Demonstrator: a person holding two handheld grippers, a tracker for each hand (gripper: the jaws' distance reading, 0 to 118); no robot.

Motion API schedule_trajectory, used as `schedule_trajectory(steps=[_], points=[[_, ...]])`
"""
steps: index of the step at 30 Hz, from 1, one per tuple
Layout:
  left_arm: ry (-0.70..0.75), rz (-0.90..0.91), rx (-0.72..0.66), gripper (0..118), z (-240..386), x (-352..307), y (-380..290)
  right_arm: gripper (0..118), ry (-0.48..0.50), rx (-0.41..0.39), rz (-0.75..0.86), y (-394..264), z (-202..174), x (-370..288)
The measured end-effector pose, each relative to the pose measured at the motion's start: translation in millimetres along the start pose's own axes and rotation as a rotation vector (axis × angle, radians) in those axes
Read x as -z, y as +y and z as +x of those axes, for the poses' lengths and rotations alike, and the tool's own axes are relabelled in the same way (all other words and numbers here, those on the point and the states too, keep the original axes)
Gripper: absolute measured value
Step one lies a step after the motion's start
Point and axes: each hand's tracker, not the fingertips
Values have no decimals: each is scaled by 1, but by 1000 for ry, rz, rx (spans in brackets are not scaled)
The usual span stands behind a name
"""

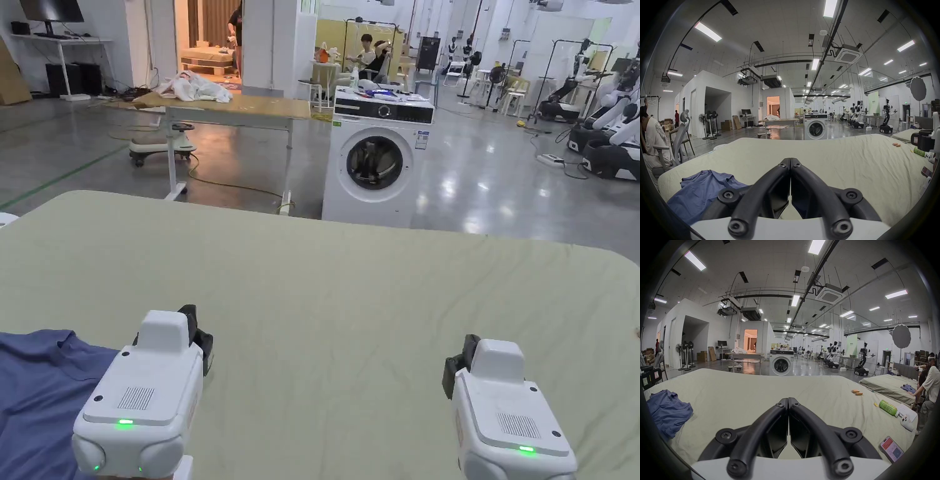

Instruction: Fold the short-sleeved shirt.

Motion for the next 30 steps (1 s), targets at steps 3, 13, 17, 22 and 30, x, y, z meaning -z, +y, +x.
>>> schedule_trajectory(steps=[3, 13, 17, 22, 30], points=[[0, -5, 2, 0, -2, 1, -1, 0, 3, 15, 1, -1, 4, 0], [3, -5, 9, 0, -2, 3, 1, 0, -2, -3, -13, -4, 1, 3], [7, -5, 6, 0, -4, 6, -1, 0, -7, -6, -14, -5, 1, 5], [5, -12, 27, 0, -5, 5, 2, 0, -4, -26, -19, -3, 0, 5], [12, -12, 59, 0, -6, -1, 11, 0, 0, -70, -37, -2, 5, 11]])
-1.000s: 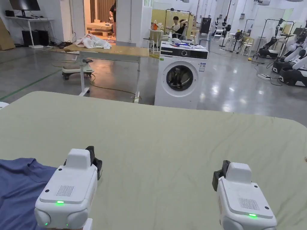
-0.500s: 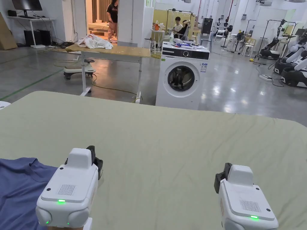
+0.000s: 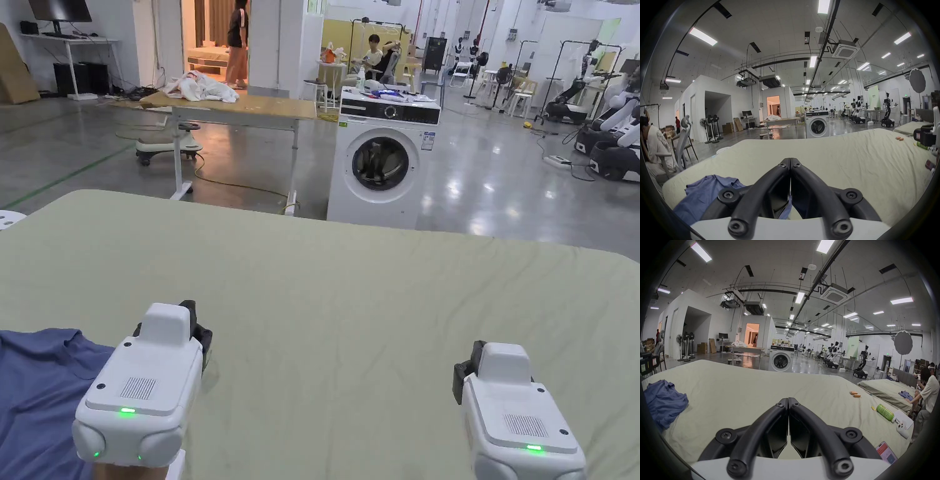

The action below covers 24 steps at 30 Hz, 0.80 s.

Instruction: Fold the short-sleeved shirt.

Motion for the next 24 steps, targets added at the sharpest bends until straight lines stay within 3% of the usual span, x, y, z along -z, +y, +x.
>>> schedule_trajectory(steps=[1, 5, 7, 8, 10, 13, 15, 17, 18, 20, 21, 24], points=[[-5, -10, -41, 0, -3, 0, 1, 0, -1, 28, -4, 2, 2, -1], [-63, -65, -526, 0, -34, 12, -4, 0, 51, 395, -49, 9, 24, 2], [-60, -74, -683, 0, -42, 14, -8, 0, 75, 519, -39, 10, 31, 4], [-57, -78, -680, 0, -40, 15, -7, 0, 79, 550, -37, 11, 32, 4], [-75, -80, -434, 0, -28, 14, -2, 0, 92, 475, -22, 16, 29, 5], [-53, -71, 223, 0, 7, 11, 3, 0, 156, -10, 15, 31, 3, 5], [18, -23, 652, 0, 28, 16, -9, 0, 93, -470, 62, 31, -21, 3], [-18, 39, 900, 0, 35, 14, -16, 0, 82, -882, 111, 17, -40, 5], [-27, 51, 974, 0, 37, 14, -22, 0, 76, -1043, 131, 10, -44, 4], [-6, 53, 1108, 0, 40, 17, -25, 0, 50, -1198, 186, -3, -47, 4], [0, 69, 1148, 0, 39, 17, -27, 0, 57, -1209, 173, -7, -47, 7], [-11, 79, 1119, 0, 36, 15, -27, 0, 58, -1123, 158, -6, -46, 6]])
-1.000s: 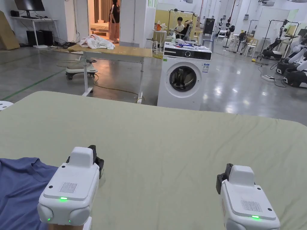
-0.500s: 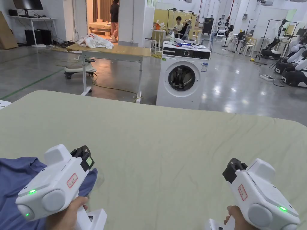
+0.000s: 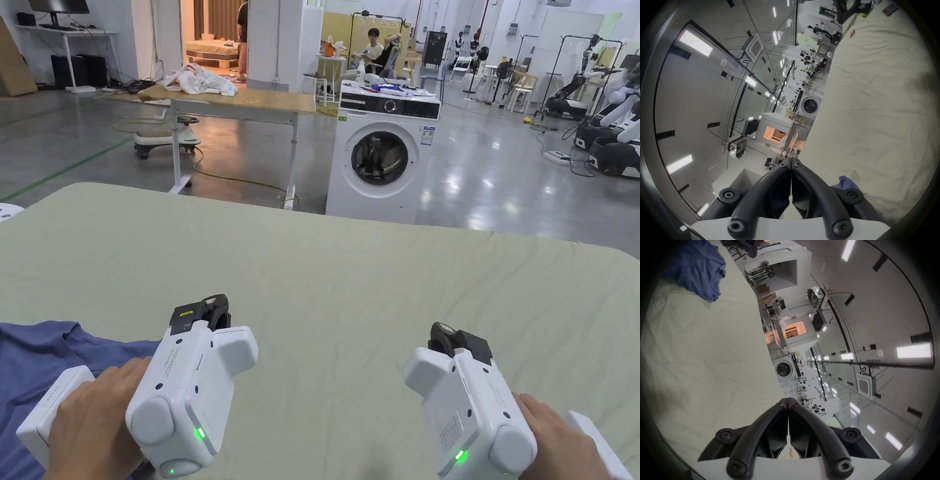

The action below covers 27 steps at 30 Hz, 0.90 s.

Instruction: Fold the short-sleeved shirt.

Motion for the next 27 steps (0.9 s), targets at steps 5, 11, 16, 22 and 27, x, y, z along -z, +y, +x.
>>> schedule_trajectory(steps=[5, 11, 16, 22, 27], points=[[-36, -86, -596, 0, -22, 0, -7, 0, 27, 549, -111, -2, 32, -15], [-50, -114, -1354, 0, -39, -2, -36, 0, 8, 1179, -205, -34, 42, -7], [-44, -103, -1429, 0, -39, -15, -33, 0, -22, 1334, -216, -48, 40, -9], [-53, -57, -1324, 0, -48, -8, -31, 0, -32, 1275, -193, -36, 39, -16], [-70, -106, -1242, 0, -62, -26, -34, 0, -24, 1223, -175, -24, 38, -16]])
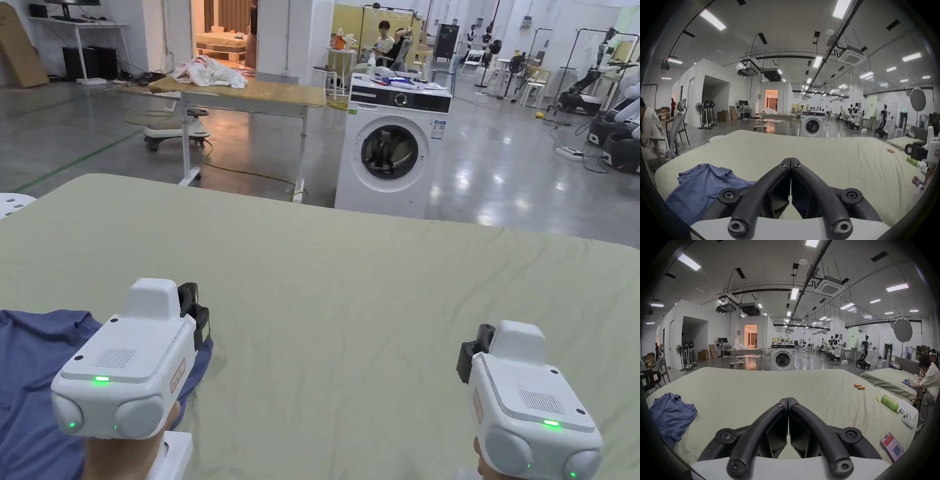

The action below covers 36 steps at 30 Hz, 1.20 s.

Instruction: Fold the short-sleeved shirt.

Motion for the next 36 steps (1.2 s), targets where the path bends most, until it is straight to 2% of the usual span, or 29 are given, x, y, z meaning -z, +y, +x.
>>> schedule_trajectory(steps=[5, 7, 11, 15, 16, 17, 18, 19, 20, 21, 28, 30, 32, 33, 34, 36], points=[[1, -154, 38, 0, -53, -4, 1, 0, 33, -56, 9, -2, -13, 2], [25, -219, 5, 0, -81, -3, 1, 0, 29, -71, 4, -4, -19, 3], [68, -382, -61, 0, -145, 0, -1, 0, 46, -61, -24, -11, -26, 8], [75, -563, -59, 1, -196, 7, -15, 0, 63, -61, -51, -19, -32, 11], [78, -605, -56, 6, -205, 10, -21, 0, 65, -64, -55, -21, -34, 12], [92, -644, -65, 17, -214, 13, -28, 0, 69, -68, -62, -23, -35, 12], [98, -692, -72, 35, -219, 16, -35, 0, 72, -70, -71, -25, -36, 13], [87, -719, -95, 67, -221, 17, -40, 0, 73, -70, -77, -27, -37, 14], [88, -758, -110, 84, -225, 21, -49, 0, 76, -71, -82, -29, -38, 14], [89, -788, -113, 93, -227, 24, -57, 0, 79, -73, -90, -31, -38, 15], [135, -882, -129, 90, -213, 40, -98, 0, 78, -96, -128, -40, -39, 13], [167, -849, -16, 85, -196, 38, -102, 0, 71, -101, -143, -43, -36, 15], [170, -842, 7, 71, -189, 35, -100, 0, 69, -96, -150, -46, -34, 15], [168, -831, 6, 60, -185, 33, -97, 0, 69, -96, -154, -47, -33, 16], [166, -822, 6, 38, -183, 32, -95, 0, 67, -98, -158, -48, -33, 17], [161, -803, 23, 24, -187, 31, -93, 0, 66, -102, -164, -49, -33, 17]])
